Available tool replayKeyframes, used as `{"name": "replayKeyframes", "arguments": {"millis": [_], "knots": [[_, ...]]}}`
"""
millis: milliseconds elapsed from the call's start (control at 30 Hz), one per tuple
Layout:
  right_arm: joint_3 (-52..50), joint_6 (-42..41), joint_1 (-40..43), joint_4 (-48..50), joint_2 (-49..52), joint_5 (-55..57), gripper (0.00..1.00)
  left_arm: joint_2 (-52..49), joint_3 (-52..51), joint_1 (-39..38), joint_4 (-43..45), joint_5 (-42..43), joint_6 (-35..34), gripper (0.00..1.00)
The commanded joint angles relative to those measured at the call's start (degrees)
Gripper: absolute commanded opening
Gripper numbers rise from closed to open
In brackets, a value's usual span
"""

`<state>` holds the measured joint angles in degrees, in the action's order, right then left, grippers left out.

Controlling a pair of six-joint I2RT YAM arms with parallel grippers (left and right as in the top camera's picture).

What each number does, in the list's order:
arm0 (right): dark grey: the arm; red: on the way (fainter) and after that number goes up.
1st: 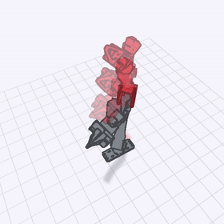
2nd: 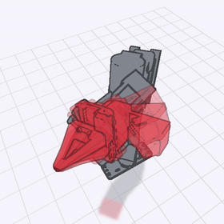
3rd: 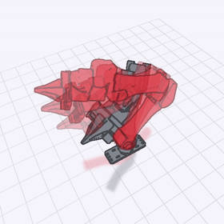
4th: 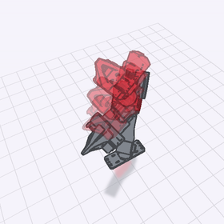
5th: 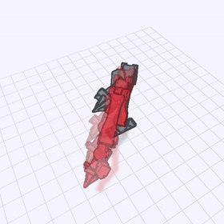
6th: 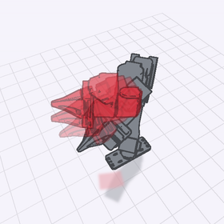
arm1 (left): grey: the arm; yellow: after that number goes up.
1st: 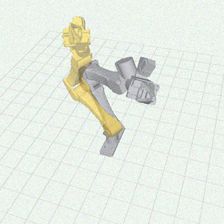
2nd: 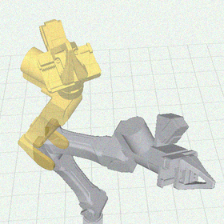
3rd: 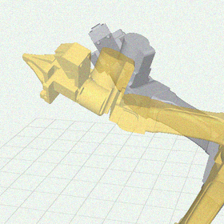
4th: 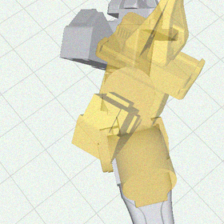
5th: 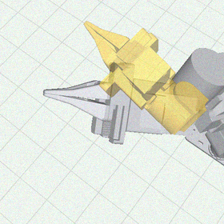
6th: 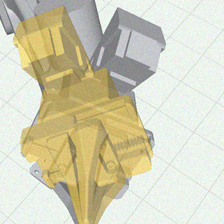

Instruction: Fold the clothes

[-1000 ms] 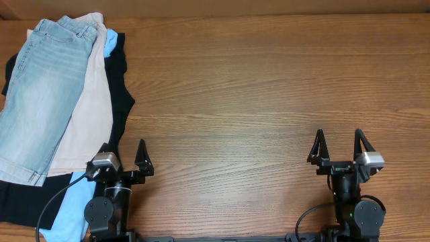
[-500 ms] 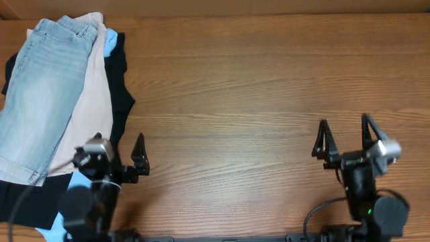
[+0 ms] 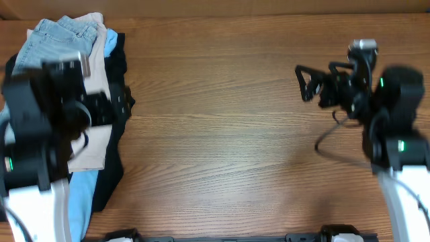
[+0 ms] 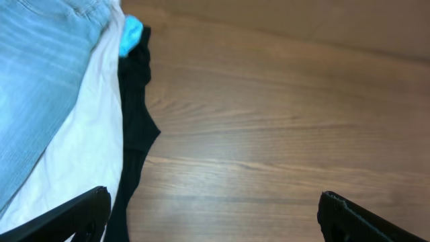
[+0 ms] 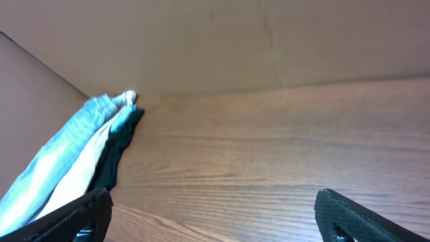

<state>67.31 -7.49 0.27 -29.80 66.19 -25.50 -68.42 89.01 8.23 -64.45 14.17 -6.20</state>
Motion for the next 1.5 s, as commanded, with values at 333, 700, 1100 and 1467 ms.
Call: {"name": "replayKeyframes", "arguments": {"millis": [333, 700, 1100, 1467], "knots": [[6.0, 0.0, -0.3, -0.4, 20.0, -3.1, 1.0, -25.4, 8.0, 3.2, 20.3, -7.6, 11.8, 1.0], [5.5, 0.5, -0.7, -1.4, 23.5, -1.9, 1.0, -42.9, 8.0, 15.1, 33.2, -20.0, 12.4, 0.95], [5.5, 0.5, -0.7, -2.7, 23.5, 0.0, 0.99, -48.7, 8.0, 29.6, 40.4, -9.7, 12.7, 0.93], [5.4, 0.5, -0.7, -5.6, 23.5, 2.6, 0.99, -56.9, 8.0, 31.5, 42.5, -10.1, 19.5, 0.92]]}}
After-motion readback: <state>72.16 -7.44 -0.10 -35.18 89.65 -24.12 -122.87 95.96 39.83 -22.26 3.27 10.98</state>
